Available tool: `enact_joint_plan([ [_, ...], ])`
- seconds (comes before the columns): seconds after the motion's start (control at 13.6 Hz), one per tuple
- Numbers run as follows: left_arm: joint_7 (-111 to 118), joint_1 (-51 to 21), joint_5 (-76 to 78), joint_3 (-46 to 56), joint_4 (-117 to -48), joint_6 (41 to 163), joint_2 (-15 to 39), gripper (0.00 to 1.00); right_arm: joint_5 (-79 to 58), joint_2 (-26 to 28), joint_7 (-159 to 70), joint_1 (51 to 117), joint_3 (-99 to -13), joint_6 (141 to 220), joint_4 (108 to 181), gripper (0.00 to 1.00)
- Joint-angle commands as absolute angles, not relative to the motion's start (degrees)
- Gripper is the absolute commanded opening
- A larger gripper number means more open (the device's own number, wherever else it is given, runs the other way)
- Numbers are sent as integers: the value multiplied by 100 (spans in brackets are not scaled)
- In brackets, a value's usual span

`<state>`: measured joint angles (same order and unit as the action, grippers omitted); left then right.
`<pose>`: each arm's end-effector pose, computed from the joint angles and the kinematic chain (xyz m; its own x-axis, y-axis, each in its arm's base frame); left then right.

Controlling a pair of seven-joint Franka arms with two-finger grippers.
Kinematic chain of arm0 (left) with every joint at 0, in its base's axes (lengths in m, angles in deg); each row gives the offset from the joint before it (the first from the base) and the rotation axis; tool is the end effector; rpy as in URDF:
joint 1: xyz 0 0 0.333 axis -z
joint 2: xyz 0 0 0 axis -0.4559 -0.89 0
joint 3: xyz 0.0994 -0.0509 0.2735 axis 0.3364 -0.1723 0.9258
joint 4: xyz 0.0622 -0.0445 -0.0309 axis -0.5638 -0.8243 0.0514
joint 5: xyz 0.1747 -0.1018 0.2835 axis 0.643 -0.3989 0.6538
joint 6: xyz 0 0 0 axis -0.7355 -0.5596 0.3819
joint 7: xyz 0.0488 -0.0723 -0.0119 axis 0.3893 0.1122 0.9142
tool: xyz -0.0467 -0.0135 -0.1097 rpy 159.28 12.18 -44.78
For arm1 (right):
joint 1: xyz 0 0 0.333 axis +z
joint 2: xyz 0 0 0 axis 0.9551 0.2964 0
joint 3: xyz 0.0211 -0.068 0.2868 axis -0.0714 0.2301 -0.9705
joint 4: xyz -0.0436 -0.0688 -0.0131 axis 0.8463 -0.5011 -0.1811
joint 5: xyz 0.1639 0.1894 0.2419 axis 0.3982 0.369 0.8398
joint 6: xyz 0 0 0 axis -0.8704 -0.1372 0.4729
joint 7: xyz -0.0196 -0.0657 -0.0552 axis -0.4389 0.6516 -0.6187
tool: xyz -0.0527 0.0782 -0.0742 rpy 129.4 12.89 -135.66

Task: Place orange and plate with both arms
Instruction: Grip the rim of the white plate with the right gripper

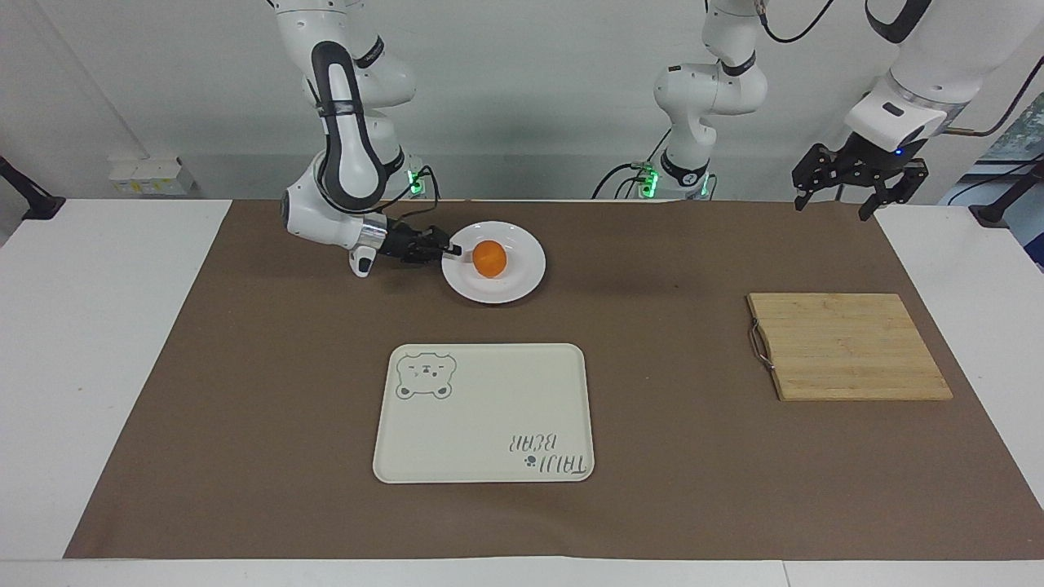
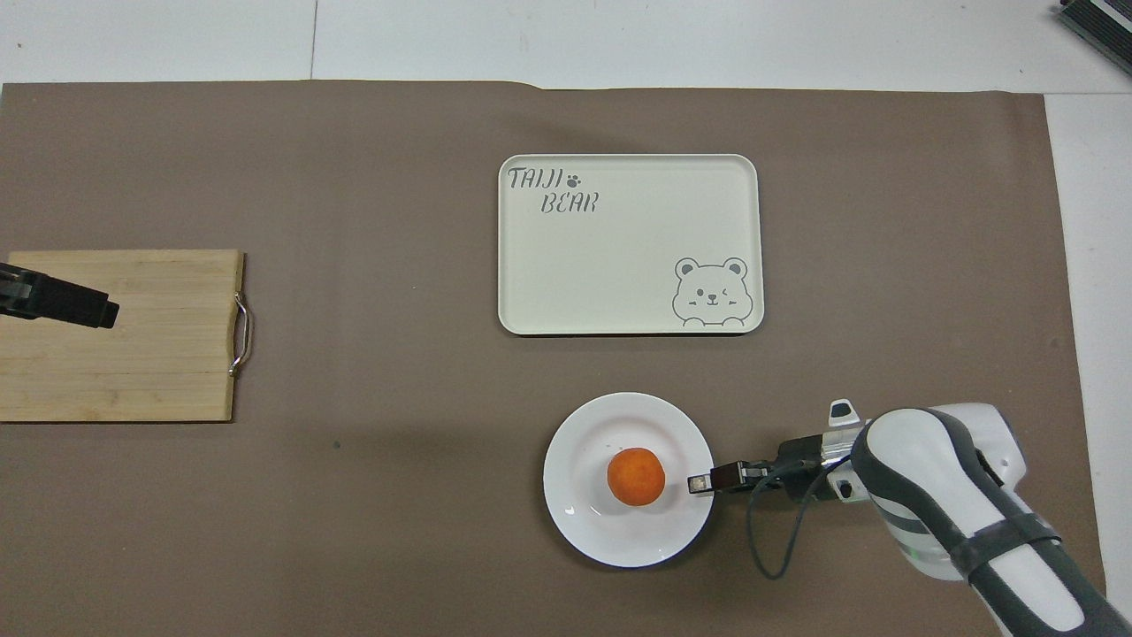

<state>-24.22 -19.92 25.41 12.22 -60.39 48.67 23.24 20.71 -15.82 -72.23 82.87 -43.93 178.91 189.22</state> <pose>0.4945 -0.0261 0.6114 0.9647 -0.2628 -0.0168 -0.2624 -0.9647 0.0229 0.3651 0.0956 0.2658 0.9703 0.0541 -0.2357 -0.1517 -0.6229 -0.7674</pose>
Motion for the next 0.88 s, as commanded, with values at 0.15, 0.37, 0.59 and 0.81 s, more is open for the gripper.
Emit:
enact_joint_plan([
  [0.15,-2453,-2062,2598,1160,-6177,4870,2458,100,2270,-1746,-7385,8260,-4415,17955,19060,0],
  [0.37,-2453,-2062,2598,1160,-6177,4870,2458,100,2226,-1615,-7655,8260,-4415,17955,18868,0],
  [0.59,-2453,-2062,2598,1160,-6177,4870,2458,100,2243,-1500,-7991,8111,-4406,17727,18595,0],
  [0.81,-2453,-2062,2598,1142,-6177,4870,2458,100,2270,-1447,-8202,7839,-4415,17315,18375,0],
])
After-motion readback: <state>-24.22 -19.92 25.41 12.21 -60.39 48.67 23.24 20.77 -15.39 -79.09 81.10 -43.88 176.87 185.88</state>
